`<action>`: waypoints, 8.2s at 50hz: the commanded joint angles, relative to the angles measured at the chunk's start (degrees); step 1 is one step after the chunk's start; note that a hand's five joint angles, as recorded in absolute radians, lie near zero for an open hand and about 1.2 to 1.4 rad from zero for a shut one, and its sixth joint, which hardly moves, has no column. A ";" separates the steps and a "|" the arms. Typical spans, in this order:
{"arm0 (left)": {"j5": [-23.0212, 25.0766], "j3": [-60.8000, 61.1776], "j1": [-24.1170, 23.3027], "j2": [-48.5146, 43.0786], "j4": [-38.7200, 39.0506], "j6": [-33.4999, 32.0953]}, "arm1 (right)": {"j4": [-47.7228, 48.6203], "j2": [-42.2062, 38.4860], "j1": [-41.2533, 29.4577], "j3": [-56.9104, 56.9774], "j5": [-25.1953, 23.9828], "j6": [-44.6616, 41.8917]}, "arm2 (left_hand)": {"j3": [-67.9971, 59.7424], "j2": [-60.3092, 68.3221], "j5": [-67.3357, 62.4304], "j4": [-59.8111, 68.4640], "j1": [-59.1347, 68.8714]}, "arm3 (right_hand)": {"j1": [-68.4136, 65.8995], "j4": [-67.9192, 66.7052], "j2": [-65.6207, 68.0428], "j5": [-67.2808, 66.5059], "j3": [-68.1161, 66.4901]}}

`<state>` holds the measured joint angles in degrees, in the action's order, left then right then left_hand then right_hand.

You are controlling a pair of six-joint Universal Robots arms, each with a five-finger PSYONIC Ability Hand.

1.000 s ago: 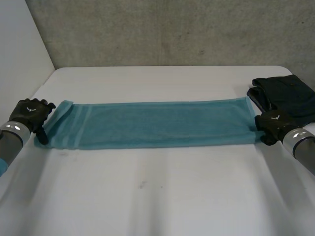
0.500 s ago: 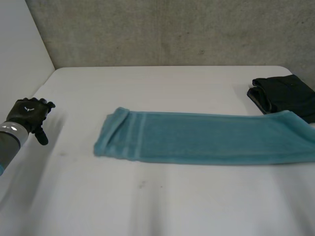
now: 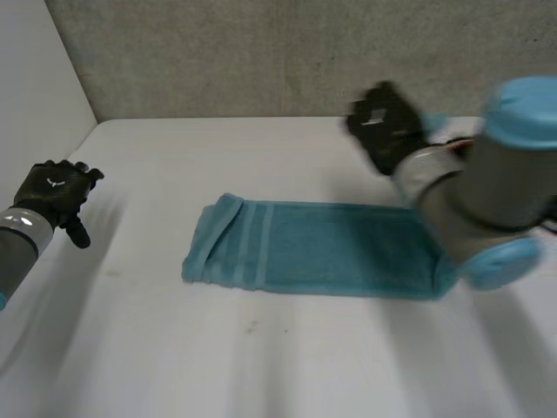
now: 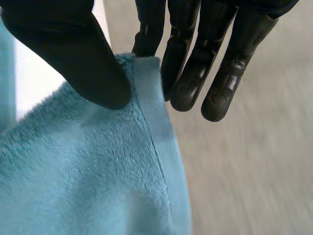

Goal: Fold the laundry.

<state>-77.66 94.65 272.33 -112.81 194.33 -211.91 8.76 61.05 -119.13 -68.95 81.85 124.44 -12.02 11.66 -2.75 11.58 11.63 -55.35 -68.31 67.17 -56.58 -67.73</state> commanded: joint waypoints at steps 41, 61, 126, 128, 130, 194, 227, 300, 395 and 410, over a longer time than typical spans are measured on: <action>-6.53 -14.31 -30.46 -13.03 4.04 11.34 | -11.07 -1.03 7.57 -16.80 -0.81 33.06 | -0.55 0.91 0.18 0.99 0.94 | 38.89 51.86 -50.71 50.13 51.28; -18.75 -13.01 -30.90 -12.63 0.70 3.51 | 1.61 0.20 10.14 -22.02 -1.87 25.34 | -0.72 1.08 0.01 1.16 1.11 | -24.65 -11.69 12.83 -13.42 -12.27; -18.75 -13.00 -29.23 -13.41 -12.75 12.49 | -25.89 -25.63 -4.36 22.19 -5.56 48.27 | -0.89 1.25 -0.15 1.33 1.28 | 45.35 58.31 -57.17 56.58 57.73; -18.58 -13.00 -29.40 -13.40 -12.75 12.22 | -26.07 -25.37 -4.45 22.28 -5.04 46.26 | -0.89 1.25 -0.15 1.33 1.28 | 45.35 58.31 -57.17 56.58 57.73; -18.49 -13.00 -29.58 -13.06 -12.75 12.04 | -26.16 -25.19 -4.45 22.28 -4.86 45.11 | -0.89 1.25 -0.15 1.33 1.28 | 45.35 58.31 -57.17 56.58 57.73; -17.79 6.69 -27.03 10.77 -5.19 26.72 | 9.79 -9.98 -4.18 -16.83 -10.04 47.65 | -0.22 0.58 0.52 0.66 0.61 | 26.42 39.39 -38.24 37.66 38.81; -17.70 6.77 -26.86 10.68 -4.66 26.72 | 9.70 -15.44 -5.33 -10.68 -9.96 40.53 | -0.22 0.58 0.52 0.66 0.61 | 10.77 23.74 -22.59 22.00 23.16; -17.79 7.83 -25.80 10.68 -3.60 26.72 | 14.44 -12.10 2.12 -1.02 -13.02 11.79 | -0.05 0.41 0.69 0.49 0.44 | -24.65 -11.69 12.83 -13.42 -12.27; -17.70 11.61 -25.54 11.47 -3.17 27.60 | -5.61 -16.31 35.19 6.46 -14.45 36.58 | -0.05 0.41 0.69 0.49 0.44 | 45.35 58.31 -57.17 56.58 57.73; -17.35 11.87 -25.36 12.43 -2.90 27.60 | 4.68 -10.88 29.92 -3.46 -10.84 35.61 | -0.05 0.41 0.69 0.49 0.44 | 45.35 58.31 -57.17 56.58 57.73</action>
<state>-95.07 106.50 247.03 -101.29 191.17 -184.28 8.37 44.37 -86.12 -65.30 70.73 160.34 -12.02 11.66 -2.74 11.58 11.28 -11.53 -13.19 12.42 -3.87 -12.16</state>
